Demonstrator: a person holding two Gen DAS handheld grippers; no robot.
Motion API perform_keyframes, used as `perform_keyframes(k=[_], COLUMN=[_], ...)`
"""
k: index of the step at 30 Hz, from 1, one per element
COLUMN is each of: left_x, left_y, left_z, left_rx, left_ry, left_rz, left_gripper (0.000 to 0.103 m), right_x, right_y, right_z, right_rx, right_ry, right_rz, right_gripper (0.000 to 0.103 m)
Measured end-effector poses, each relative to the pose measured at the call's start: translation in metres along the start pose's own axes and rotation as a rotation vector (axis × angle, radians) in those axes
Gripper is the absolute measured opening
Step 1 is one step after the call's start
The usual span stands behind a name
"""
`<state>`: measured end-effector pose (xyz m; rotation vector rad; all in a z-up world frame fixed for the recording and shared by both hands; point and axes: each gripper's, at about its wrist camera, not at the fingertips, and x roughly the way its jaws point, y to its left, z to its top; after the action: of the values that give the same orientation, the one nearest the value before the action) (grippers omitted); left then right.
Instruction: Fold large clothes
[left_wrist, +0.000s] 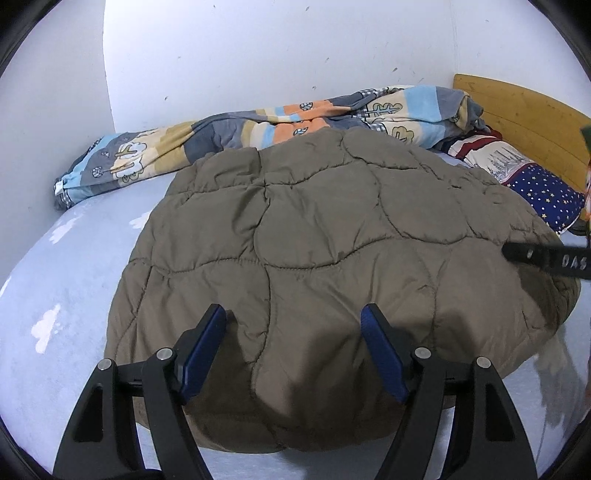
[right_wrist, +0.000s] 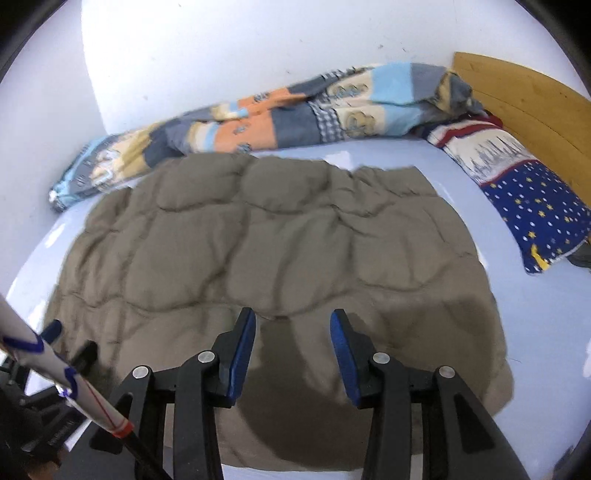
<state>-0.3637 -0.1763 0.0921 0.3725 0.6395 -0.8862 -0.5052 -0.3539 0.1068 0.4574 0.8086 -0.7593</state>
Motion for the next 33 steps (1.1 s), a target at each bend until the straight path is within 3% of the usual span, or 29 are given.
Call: perform_keyframes(k=[8, 18, 26, 28, 33], left_x=[0.005, 0.001, -0.050, -0.073, -0.119], left_y=[-0.002, -0.002, -0.005, -0.002, 0.004], left_z=[-0.004, -0.005, -0.010, -0.013, -0.022], left_rx=[0.017, 0.004, 0.027, 0.003, -0.054], left_ry=[0.000, 0.004, -0.045, -0.059, -0.083], left_rz=[0.004, 0.015, 0.006, -0.003, -0.007], left_gripper=[0.075, 0.075, 0.075, 0.075, 0.075], right_x=[0.027, 0.023, -0.040, -0.066, -0.126], right_y=[-0.001, 0.000, -0.001, 0.000, 0.004], right_z=[-0.003, -0.005, -0.017, -0.028, -0.070], right_rx=[0.009, 0.013, 0.041, 0.037, 0.065], right_ry=[0.078, 0.067, -0.023, -0.066, -0.138], right_rz=[-0.009, -0.011, 0.026, 0.009, 0.012], right_gripper=[0.052, 0.054, 0.064, 0.074, 0.079])
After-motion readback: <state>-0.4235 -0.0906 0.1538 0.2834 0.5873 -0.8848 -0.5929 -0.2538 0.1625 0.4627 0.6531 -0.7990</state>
